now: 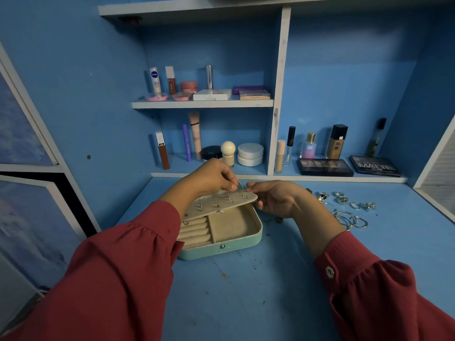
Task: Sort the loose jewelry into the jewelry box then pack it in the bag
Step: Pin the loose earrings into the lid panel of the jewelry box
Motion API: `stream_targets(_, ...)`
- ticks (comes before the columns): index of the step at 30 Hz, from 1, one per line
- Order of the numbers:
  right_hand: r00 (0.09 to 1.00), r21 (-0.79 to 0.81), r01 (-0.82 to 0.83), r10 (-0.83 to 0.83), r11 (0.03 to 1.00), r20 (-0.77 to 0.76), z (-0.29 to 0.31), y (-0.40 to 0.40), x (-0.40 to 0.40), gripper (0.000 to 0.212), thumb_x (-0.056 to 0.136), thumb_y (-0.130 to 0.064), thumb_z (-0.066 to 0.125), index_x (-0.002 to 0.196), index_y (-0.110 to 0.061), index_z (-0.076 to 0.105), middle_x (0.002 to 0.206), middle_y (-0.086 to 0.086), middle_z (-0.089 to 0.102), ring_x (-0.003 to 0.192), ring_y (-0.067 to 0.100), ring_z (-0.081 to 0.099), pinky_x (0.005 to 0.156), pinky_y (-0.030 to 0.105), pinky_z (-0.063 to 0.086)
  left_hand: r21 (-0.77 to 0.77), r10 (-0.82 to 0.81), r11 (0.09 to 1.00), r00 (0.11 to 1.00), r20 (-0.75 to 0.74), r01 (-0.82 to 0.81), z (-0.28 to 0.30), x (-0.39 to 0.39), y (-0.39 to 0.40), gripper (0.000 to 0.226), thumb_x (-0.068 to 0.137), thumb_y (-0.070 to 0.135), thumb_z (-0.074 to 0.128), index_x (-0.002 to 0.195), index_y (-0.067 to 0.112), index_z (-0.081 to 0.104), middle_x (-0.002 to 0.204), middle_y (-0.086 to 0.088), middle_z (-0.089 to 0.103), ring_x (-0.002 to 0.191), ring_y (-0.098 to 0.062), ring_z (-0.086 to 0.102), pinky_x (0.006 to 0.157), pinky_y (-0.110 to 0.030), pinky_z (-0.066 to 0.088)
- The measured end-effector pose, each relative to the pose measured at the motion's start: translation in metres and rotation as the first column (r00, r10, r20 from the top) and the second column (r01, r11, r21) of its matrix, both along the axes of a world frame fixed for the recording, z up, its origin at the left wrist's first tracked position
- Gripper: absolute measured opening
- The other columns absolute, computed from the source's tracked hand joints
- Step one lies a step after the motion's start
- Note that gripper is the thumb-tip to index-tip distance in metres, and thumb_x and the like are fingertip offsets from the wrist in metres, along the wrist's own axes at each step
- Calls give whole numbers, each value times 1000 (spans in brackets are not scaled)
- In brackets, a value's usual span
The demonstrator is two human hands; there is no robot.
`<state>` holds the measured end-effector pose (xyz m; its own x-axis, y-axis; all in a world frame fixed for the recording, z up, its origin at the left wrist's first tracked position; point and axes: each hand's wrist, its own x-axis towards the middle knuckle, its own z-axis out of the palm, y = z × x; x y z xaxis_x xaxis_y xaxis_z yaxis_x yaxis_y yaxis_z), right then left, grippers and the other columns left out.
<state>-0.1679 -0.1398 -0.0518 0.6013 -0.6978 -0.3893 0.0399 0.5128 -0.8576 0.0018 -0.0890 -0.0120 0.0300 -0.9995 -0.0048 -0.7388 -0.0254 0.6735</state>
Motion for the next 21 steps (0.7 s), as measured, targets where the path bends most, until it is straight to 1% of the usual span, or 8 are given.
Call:
stream_targets(3, 1000, 0, -9, 9, 1000, 1, 0, 0, 0, 17, 90, 1, 54, 77, -9, 57, 70, 7, 63, 54, 10, 55, 42, 13, 43, -22, 21, 1000, 1000, -23, -22, -1, -1, -1, 16, 77, 2, 75, 77, 18, 70, 81, 4, 69, 79, -5, 61, 81, -21, 47)
stream_targets(4, 1000, 1, -8, 8, 1000, 1, 0, 0, 0, 16, 90, 1, 55, 78, -9, 57, 70, 7, 63, 55, 10, 55, 42, 13, 43, -26, 25, 999, 999, -36, -26, -1, -1, -1, 17, 77, 1, 75, 78, 17, 71, 82, 3, 69, 79, -6, 61, 80, -20, 48)
stream_targets(7, 1000, 1, -8, 8, 1000, 3, 0, 0, 0, 14, 89, 1, 56, 79, -9, 58, 73, 8, 63, 61, 12, 54, 42, 14, 44, -26, 22, 999, 998, -57, -24, -1, -2, -1, 17, 76, -2, 74, 83, 13, 73, 82, 3, 70, 75, -3, 62, 72, -11, 47)
stream_targets(11, 1000, -5, -1, 1, 1000, 2, -1, -1, 1, 13, 89, 1, 55, 81, -9, 57, 75, 9, 61, 64, 14, 53, 42, 14, 43, -23, 12, 1000, 998, -68, -14, -2, -2, 0, 22, 74, -4, 75, 77, 17, 72, 77, 5, 70, 73, -3, 64, 76, -15, 49)
stream_targets(15, 1000, -4, -10, 10, 1000, -3, -1, -1, 0, 14, 89, 1, 55, 80, -8, 57, 78, 9, 60, 68, 15, 52, 42, 14, 43, -18, 10, 1000, 997, -74, -11, -1, -2, 0, 23, 74, -5, 75, 76, 18, 72, 76, 6, 70, 74, -4, 64, 77, -16, 50)
stream_targets(19, 1000, 4, 0, 0, 1000, -4, 0, -1, 0, 13, 89, 2, 56, 81, -8, 57, 79, 10, 60, 68, 15, 53, 42, 14, 44, 4, 3, 1000, 999, -55, -3, 0, -1, 1, 21, 75, -2, 75, 80, 18, 74, 77, 8, 70, 74, 1, 63, 70, -10, 46)
stream_targets(21, 1000, 12, 4, -4, 1000, -6, 0, -1, 1, 12, 89, 1, 56, 83, -9, 56, 80, 10, 60, 67, 14, 53, 42, 14, 44, 8, -6, 1000, 999, -45, 7, 2, 0, 1, 19, 76, -1, 75, 84, 17, 75, 80, 9, 71, 78, 1, 63, 72, -10, 45)
